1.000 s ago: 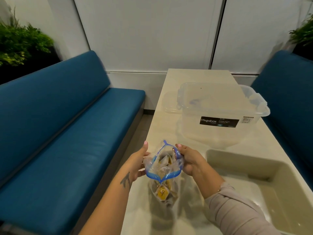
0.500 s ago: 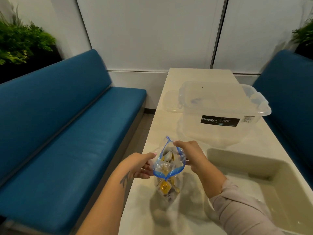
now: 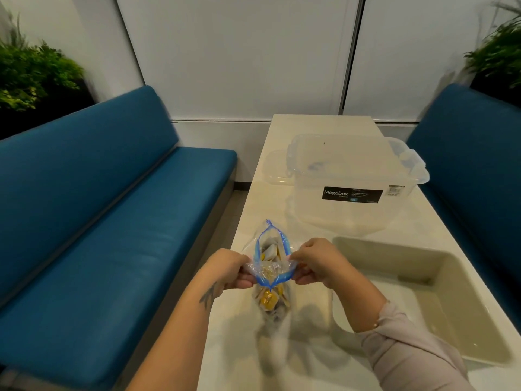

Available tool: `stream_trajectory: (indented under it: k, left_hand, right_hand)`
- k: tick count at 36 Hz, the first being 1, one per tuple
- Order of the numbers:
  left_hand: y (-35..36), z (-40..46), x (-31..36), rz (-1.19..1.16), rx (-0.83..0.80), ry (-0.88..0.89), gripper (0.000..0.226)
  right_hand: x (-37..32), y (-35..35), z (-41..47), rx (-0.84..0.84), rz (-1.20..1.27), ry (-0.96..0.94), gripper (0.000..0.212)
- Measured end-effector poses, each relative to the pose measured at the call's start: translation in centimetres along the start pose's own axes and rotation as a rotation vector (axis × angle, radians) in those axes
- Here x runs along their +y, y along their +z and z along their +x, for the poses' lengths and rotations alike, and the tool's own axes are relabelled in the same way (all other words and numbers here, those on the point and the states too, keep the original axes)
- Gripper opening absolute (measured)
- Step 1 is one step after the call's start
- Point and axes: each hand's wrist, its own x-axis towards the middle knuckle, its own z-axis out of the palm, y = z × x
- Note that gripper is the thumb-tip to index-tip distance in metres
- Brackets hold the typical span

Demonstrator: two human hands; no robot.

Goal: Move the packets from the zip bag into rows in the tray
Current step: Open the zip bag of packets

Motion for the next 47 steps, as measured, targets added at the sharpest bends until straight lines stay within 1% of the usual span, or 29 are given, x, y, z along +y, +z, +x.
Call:
stream_trajectory:
  k: [3, 7, 12, 15, 17, 19, 22, 24, 27, 31, 35, 37, 39, 41, 44, 45, 47]
  left_hand:
    - [0.5, -0.3, -0.9, -0.235, 0.007, 0.047, 0.019]
    - [1.4, -1.0, -2.0, -0.559, -0.055, 0.024, 0.018]
    - [2.3, -0.9, -3.4, -0.985, -0.164, -0.042, 0.024]
    - [2.9, -0.6, -3.9, -1.183, -0.167, -0.051, 0.027]
    - [3.1, -0.5, -4.1, -1.279, -0.144, -0.053, 0.032]
    - [3.3, -0.6, -4.2, -1.331, -0.121, -0.059, 0.032]
    - [3.5, -0.6, -4.2, -1.403, -0.118, -0.074, 0.032]
    - [3.3, -0.4, -4.3, -1.426, -0.135, -0.082, 0.034]
    - [2.9, 0.2, -4.8, -1.419, -0.155, -0.124, 0.032]
    - [2.6, 0.0, -5.2, -1.278, -0.192, -0.135, 0.031]
    - [2.1, 0.4, -5.9, -1.175, -0.219, -0.162, 0.035]
    - [1.7, 1.0, -6.4, -1.145, -0.216, -0.178, 0.032]
    - [1.4, 1.4, -6.6, -1.108, -0.208, -0.188, 0.024]
    - [1.1, 1.7, -6.5, -1.068, -0.190, -0.199, 0.027]
    - [0.7, 2.0, -6.4, -0.970, -0.195, -0.210, 0.023]
    - [0.7, 2.2, -6.5, -0.928, -0.192, -0.205, 0.027]
    - [0.7, 2.0, -6.3, -0.823, -0.179, -0.185, 0.042]
  right_hand:
    - [0.9, 0.0, -0.1, 0.022, 0.130, 0.003, 0.011]
    - [2.5, 0.5, 0.0, 0.072, 0.301, 0.012, 0.010]
    - [4.3, 1.7, 0.4, 0.156, 0.471, -0.032, 0.010]
    - [4.8, 2.4, 0.2, 0.205, 0.552, -0.052, 0.013]
    - [4.9, 2.7, 0.0, 0.241, 0.580, -0.055, 0.014]
    - [4.8, 2.9, -0.1, 0.261, 0.624, -0.049, 0.014]
    - [4.5, 3.4, -0.1, 0.242, 0.726, -0.007, 0.016]
    - [4.1, 3.6, -0.2, 0.193, 0.812, 0.033, 0.016]
    - [3.7, 3.8, -0.3, 0.128, 0.989, 0.103, 0.020]
    - [3.3, 4.0, -0.4, 0.093, 1.137, 0.183, 0.020]
    - [2.8, 4.1, -0.9, 0.045, 1.233, 0.251, 0.022]
    - [2.7, 4.2, -0.9, 0.024, 1.259, 0.277, 0.026]
    - [2.7, 4.5, -0.8, 0.031, 1.250, 0.293, 0.030]
    - [3.0, 4.8, -0.7, 0.027, 1.196, 0.287, 0.033]
    - [3.4, 5.2, -0.7, 0.037, 1.046, 0.256, 0.034]
    - [3.5, 5.4, -0.6, 0.059, 0.987, 0.241, 0.033]
    - [3.7, 5.6, -0.1, 0.112, 0.897, 0.214, 0.029]
